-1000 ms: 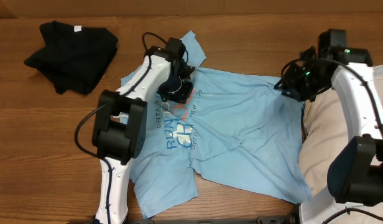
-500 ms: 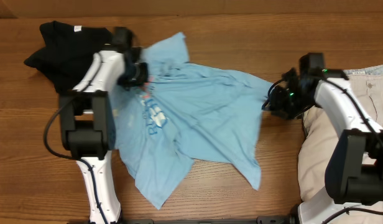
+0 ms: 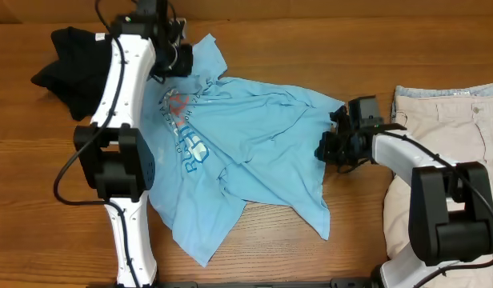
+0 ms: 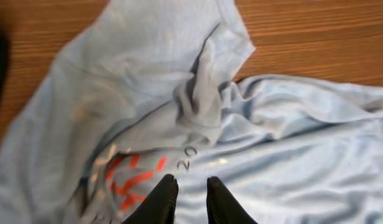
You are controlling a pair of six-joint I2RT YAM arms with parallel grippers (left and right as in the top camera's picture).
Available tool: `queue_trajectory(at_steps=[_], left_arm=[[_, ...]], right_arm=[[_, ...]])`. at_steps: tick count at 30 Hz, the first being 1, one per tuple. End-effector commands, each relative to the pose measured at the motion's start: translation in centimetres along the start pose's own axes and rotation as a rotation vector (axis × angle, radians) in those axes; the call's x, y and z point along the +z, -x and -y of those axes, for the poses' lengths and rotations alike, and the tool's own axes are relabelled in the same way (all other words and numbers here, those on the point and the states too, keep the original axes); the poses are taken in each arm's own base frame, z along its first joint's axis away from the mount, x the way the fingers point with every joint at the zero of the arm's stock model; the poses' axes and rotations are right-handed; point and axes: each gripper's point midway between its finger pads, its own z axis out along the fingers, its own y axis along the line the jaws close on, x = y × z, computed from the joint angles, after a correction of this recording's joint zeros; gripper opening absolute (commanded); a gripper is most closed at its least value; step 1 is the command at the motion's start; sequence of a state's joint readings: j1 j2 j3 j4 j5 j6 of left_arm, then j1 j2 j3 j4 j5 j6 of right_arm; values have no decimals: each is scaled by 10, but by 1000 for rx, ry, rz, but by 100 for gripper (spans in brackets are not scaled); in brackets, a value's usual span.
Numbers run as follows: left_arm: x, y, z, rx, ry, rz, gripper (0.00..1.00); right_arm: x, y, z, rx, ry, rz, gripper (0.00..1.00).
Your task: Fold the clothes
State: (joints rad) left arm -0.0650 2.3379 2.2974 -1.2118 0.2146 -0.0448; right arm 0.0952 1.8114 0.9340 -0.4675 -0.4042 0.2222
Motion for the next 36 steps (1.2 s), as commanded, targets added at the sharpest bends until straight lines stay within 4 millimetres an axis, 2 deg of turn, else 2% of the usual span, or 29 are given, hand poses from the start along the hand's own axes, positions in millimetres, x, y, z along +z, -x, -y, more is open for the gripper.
queue_trajectory(at_steps=[1,3,5,7,9,11,14,17,19,22,25,27,28,30,34,36], left_arm=[[-24,9,6,42,-15,31,22],[-32,6,10,69,-15,21,22],[-39,4,13,79,-16,13,22],[-46,2,15,81,-16,8,23],[-49,0,15,79,-13,-1,31],[-49,-3,15,75,-15,-14,38],[-49,-15,18,69,-25,-61,44],[-48,-30,24,70,-28,-121,46],[-48,-39,30,76,-30,-157,47],[-47,-49,41,92,-35,-193,47],[-47,-58,52,110,-39,-227,43],[-46,-63,61,128,-40,-247,43],[-45,-65,65,142,-38,-249,43],[-43,-63,70,180,-27,-239,46],[-39,-54,75,209,0,-198,49],[-39,-53,76,209,0,-193,50]], right_arm=[[12,-6,19,62,-73,4,4],[12,8,45,127,-199,76,4],[3,30,69,200,-300,191,4],[-13,62,81,256,-301,307,4],[-33,98,83,279,-242,409,4],[-55,133,76,272,-155,500,4],[-93,183,54,218,-36,629,4],[-127,217,34,168,-3,716,4],[-145,229,10,98,44,712,4],[-149,218,-15,33,105,597,14],[-133,188,-13,96,77,447,10],[-114,163,-1,143,15,348,4],[-103,148,3,153,-12,293,4],[-82,121,5,136,-26,197,4],[-37,67,-1,-8,-40,18,4],[-16,43,3,-17,-71,-54,4]])
